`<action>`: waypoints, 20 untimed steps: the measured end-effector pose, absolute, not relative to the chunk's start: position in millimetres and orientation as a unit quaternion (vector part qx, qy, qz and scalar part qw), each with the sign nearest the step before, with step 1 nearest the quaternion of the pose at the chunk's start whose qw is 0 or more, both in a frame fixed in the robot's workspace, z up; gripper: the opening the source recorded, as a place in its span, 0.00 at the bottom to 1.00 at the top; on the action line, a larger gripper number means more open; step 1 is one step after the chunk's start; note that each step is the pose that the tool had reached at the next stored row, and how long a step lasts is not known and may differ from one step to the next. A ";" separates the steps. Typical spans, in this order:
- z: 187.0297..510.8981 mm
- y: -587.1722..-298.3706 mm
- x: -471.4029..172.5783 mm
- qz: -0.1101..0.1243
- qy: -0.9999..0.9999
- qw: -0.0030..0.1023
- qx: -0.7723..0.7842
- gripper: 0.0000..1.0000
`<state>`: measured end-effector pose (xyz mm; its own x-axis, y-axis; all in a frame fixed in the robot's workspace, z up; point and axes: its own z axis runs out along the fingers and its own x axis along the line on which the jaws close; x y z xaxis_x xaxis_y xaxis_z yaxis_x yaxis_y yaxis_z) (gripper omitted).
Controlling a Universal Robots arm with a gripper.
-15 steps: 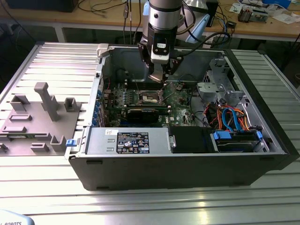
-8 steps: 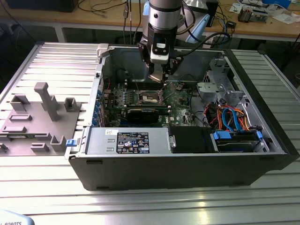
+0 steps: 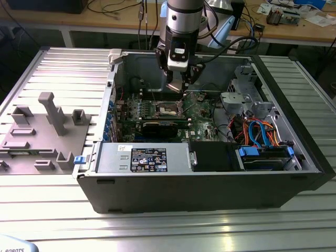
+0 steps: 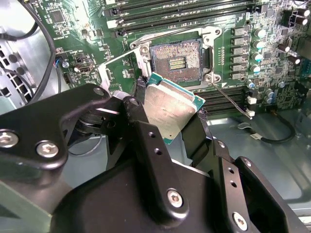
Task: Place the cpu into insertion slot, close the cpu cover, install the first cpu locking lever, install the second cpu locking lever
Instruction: 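Place the cpu into insertion slot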
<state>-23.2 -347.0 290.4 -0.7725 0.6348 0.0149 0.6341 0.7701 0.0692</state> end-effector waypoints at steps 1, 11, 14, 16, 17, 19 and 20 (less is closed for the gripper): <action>290.4 -347.0 -23.2 0.035 0.941 0.005 0.338 0.54; 290.4 -347.0 -23.2 0.035 0.937 0.005 0.348 0.54; 290.4 -347.0 -23.2 0.035 0.935 0.005 0.353 0.54; 290.3 -347.0 -23.2 0.035 0.934 0.005 0.356 0.54; 290.4 -347.0 -23.2 0.035 0.933 0.005 0.358 0.54; 290.3 -347.0 -23.2 0.035 0.932 0.006 0.360 0.54; 290.4 -347.0 -23.2 0.035 0.932 0.006 0.362 0.54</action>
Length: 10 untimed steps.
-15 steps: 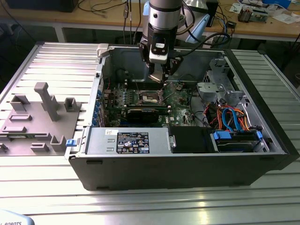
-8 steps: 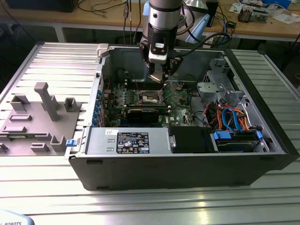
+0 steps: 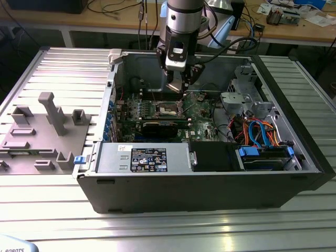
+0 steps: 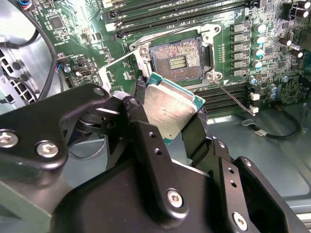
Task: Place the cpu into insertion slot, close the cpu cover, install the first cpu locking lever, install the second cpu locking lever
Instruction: 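Place the cpu into insertion slot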
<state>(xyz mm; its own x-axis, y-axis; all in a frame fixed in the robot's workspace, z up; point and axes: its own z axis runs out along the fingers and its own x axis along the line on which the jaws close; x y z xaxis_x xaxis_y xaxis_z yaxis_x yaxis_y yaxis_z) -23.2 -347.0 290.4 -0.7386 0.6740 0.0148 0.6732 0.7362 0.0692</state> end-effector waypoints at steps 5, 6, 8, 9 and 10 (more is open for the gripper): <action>290.4 -347.0 -23.2 0.035 0.929 0.006 0.368 0.54; 290.4 -347.0 -23.2 0.035 0.929 0.006 0.369 0.54; 290.3 -347.0 -23.2 0.035 0.928 0.006 0.372 0.54; 290.3 -347.0 -23.2 0.035 0.927 0.006 0.373 0.54; 290.4 -347.0 -23.2 0.035 0.923 0.006 0.382 0.54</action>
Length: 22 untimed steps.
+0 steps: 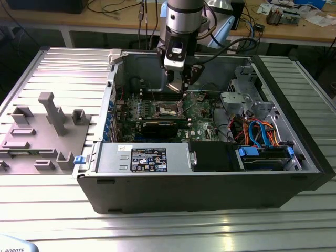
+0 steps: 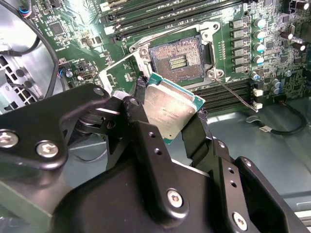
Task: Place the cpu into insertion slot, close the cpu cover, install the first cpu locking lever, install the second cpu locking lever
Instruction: 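Place the cpu into insertion slot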
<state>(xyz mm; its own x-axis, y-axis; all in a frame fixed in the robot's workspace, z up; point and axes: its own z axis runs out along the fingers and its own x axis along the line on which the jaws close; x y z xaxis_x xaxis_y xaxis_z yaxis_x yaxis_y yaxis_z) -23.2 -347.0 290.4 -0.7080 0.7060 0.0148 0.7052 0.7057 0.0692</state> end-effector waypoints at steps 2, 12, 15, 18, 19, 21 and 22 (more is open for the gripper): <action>290.3 -347.0 -23.2 0.035 0.919 0.007 0.393 0.54; 290.4 -347.0 -23.2 0.035 0.913 0.007 0.406 0.54; 290.4 -347.0 -23.2 0.035 0.912 0.007 0.409 0.54; 290.3 -347.0 -23.2 0.035 0.911 0.008 0.412 0.54; 290.4 -347.0 -23.2 0.035 0.910 0.008 0.413 0.54; 290.4 -347.0 -23.2 0.035 0.910 0.008 0.414 0.54; 290.4 -347.0 -23.2 0.035 0.910 0.008 0.414 0.54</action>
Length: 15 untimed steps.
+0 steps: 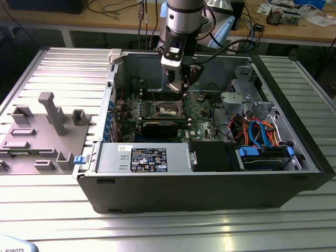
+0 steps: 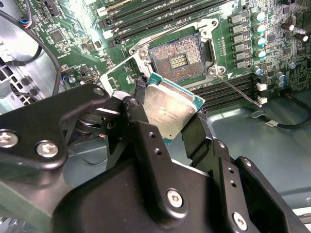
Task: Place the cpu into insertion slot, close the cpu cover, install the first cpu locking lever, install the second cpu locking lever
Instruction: 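Place the cpu into insertion slot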
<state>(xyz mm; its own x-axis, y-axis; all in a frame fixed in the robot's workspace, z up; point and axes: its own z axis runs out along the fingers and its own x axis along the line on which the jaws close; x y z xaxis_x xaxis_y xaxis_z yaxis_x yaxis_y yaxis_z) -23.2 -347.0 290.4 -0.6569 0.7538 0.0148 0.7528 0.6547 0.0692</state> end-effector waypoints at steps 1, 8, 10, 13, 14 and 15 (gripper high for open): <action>290.4 -347.0 -23.2 0.035 0.909 0.008 0.415 0.54; 290.4 -347.0 -23.1 0.035 0.907 0.008 0.419 0.54; 290.4 -347.0 -23.1 0.035 0.907 0.008 0.420 0.54; 290.4 -347.0 -23.1 0.035 0.906 0.008 0.421 0.54; 290.4 -347.0 -23.0 0.035 0.906 0.008 0.422 0.54; 290.4 -347.0 -23.0 0.034 0.906 0.008 0.422 0.54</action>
